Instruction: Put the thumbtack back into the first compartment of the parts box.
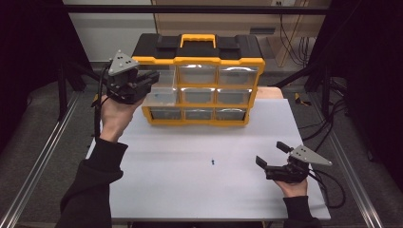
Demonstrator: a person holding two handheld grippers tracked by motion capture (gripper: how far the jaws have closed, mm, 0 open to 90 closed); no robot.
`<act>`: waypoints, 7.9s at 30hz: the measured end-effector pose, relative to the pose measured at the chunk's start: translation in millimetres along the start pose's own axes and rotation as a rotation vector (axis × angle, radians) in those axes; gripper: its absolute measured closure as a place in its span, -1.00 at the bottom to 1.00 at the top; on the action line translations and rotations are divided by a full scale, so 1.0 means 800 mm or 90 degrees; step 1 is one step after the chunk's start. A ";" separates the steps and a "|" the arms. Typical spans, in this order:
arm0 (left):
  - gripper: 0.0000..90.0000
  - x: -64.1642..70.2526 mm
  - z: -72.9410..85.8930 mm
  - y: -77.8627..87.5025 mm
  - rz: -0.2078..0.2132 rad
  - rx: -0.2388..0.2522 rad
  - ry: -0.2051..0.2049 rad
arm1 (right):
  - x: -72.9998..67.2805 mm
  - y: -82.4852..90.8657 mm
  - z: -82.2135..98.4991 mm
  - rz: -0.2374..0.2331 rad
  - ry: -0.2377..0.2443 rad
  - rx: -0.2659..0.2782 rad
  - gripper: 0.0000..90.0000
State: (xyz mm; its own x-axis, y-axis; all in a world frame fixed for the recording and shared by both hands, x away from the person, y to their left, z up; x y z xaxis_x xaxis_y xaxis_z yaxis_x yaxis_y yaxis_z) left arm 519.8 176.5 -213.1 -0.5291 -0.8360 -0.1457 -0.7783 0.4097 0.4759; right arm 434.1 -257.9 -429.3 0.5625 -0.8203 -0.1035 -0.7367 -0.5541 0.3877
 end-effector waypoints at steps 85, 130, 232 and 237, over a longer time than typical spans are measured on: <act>-0.90 0.146 0.191 -0.095 0.167 -0.043 0.020 | 0.001 0.005 -0.002 -0.001 -0.006 0.006 -0.98; 0.23 0.227 0.243 -0.205 0.147 -0.212 0.010 | 0.001 0.005 -0.002 -0.002 -0.011 0.007 -0.98; 0.87 0.064 0.053 0.023 0.104 -0.003 -0.006 | 0.001 0.005 -0.002 -0.002 -0.009 0.007 -0.98; 0.87 0.056 0.037 0.035 0.085 0.001 -0.008 | 0.001 0.005 -0.002 -0.002 -0.009 0.008 -0.98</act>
State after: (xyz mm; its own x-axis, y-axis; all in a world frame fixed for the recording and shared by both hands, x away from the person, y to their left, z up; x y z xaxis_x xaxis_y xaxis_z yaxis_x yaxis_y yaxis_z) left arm 464.6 161.5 -232.2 -0.6324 -0.7691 -0.0927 -0.7013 0.5175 0.4903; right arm 432.1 -260.3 -426.3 0.5588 -0.8208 -0.1181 -0.7397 -0.5578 0.3765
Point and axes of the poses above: each handheld gripper's, and its own axes: y roughly backward along the jaws, z roughly out of its underside, x roughly to its right, the point moved 1 cm from there along -y, roughly forward along the jaws, and after that the axes turned 9 degrees about -x, right-handed, at the moved point
